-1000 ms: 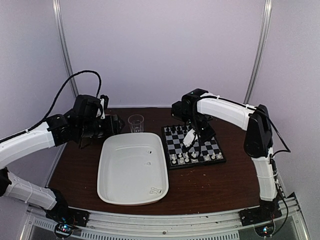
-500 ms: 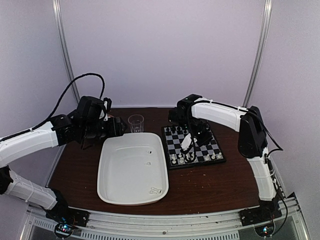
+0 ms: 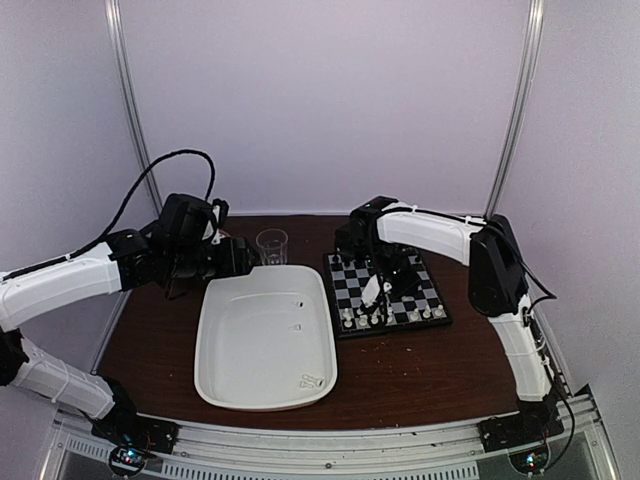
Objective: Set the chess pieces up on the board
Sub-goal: Pass from the right arm to the left
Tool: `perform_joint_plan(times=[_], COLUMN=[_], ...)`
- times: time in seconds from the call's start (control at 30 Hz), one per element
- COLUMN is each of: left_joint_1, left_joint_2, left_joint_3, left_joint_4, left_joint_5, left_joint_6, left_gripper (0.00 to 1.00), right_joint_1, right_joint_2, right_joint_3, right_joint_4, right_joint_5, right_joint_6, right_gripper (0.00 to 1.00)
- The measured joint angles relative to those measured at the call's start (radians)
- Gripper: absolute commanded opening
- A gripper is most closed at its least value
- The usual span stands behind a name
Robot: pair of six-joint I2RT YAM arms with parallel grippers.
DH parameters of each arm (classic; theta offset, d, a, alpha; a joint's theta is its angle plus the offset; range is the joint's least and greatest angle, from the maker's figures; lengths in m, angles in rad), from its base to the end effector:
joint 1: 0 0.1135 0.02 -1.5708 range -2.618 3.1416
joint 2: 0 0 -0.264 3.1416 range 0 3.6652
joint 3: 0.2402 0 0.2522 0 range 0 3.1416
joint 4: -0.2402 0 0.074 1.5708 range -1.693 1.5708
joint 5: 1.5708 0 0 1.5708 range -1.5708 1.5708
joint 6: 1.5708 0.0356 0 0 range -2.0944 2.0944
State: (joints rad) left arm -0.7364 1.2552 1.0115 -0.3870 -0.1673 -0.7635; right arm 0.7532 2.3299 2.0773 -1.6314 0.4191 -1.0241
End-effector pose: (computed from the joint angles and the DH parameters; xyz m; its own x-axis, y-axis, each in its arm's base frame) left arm 0.2102 -0.1826 0.2992 -0.7047 -0.2815 -0.6513 0.1044 0.8669 -0.4875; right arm 0.3171 0.2774 0.2006 0.2510 -0.8343 0.4909 -0.9652 -0.2540 0.0619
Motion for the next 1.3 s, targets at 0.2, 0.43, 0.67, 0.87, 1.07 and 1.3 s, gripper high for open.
perform_joint_plan(times=[0.2,0.43,0.67,0.87,1.07,1.3], left_joint_1=[0.000,0.003,0.003,-0.022,-0.061,-0.083], left_joint_2=[0.010,-0.023,0.105,0.271,0.329,0.411], left_joint_3=[-0.018,-0.163,-0.172,-0.132,-0.058,0.037], left_joint_4=[0.061,0.257,0.452,0.626,0.686,0.737], left_joint_5=[0.056,0.227,0.534,0.692,0.752,0.808], left_joint_6=[0.127,0.359,0.279,0.069,-0.038,-0.101], left_gripper=[0.74,0.70,0.65,0.60,0.59,0.55], right_joint_1=[0.000,-0.009,-0.021,-0.010,0.005,0.020], right_joint_2=[-0.068,-0.255,-0.326,-0.316,-0.306,-0.289], right_joint_3=[0.020,0.137,0.144,0.179,0.182,0.182], right_joint_4=[0.000,0.001,-0.008,-0.007,-0.008,-0.006], right_joint_5=[-0.048,-0.343,-0.720,-0.885,-0.938,-0.939], right_joint_6=[0.008,0.063,0.127,0.177,0.215,0.251], right_gripper=[0.01,0.01,0.04,0.04,0.05,0.05])
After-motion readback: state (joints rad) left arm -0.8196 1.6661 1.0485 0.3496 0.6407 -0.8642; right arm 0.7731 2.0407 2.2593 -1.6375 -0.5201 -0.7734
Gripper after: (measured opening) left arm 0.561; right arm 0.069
